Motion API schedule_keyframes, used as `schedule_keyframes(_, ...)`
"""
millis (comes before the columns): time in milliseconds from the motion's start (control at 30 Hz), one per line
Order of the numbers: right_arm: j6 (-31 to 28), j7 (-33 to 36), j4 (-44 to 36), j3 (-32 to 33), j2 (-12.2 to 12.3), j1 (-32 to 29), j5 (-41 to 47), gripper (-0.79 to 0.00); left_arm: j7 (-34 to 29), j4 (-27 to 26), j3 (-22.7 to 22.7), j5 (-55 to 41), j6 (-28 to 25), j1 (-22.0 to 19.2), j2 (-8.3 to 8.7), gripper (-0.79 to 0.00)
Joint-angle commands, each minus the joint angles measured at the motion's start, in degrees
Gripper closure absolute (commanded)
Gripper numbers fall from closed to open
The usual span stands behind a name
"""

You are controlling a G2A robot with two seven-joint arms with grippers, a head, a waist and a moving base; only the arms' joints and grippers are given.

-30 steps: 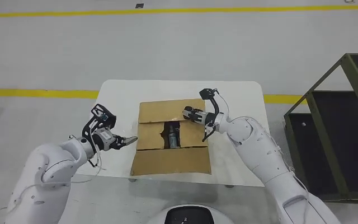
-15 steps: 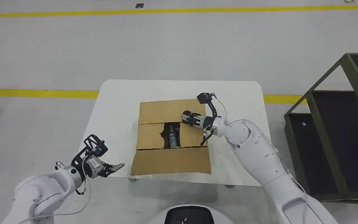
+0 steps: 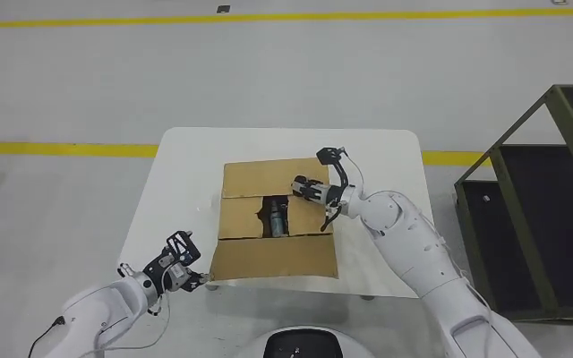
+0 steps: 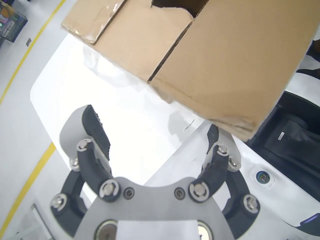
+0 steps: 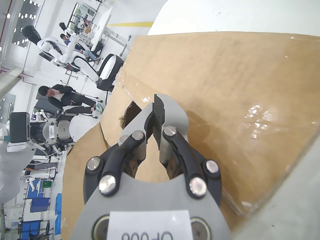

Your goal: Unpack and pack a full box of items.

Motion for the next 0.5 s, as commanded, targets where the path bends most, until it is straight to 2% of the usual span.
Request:
schedule_keyframes(0, -0.07, 0.50, -0.16, 0.01, 0.01, -0.08, 0.11, 0.000, 0.26, 0.43, 0.84, -0.13, 1.38, -1.17, -0.12, -0.785)
schedule_keyframes(300, -1.78, 4.74, -0.79, -0.11, 0.14, -0.15, 1.29, 0.000, -2.94, 2.24, 1.76, -5.84, 8.39, -7.08, -0.71, -0.785)
schedule_keyframes(467, -1.66, 5.94, -1.74, 1.56, 0.49, 0.19, 3.73, 0.000, -5.54, 4.84, 4.34, -10.24, 14.95, -11.48, -1.49, -0.785)
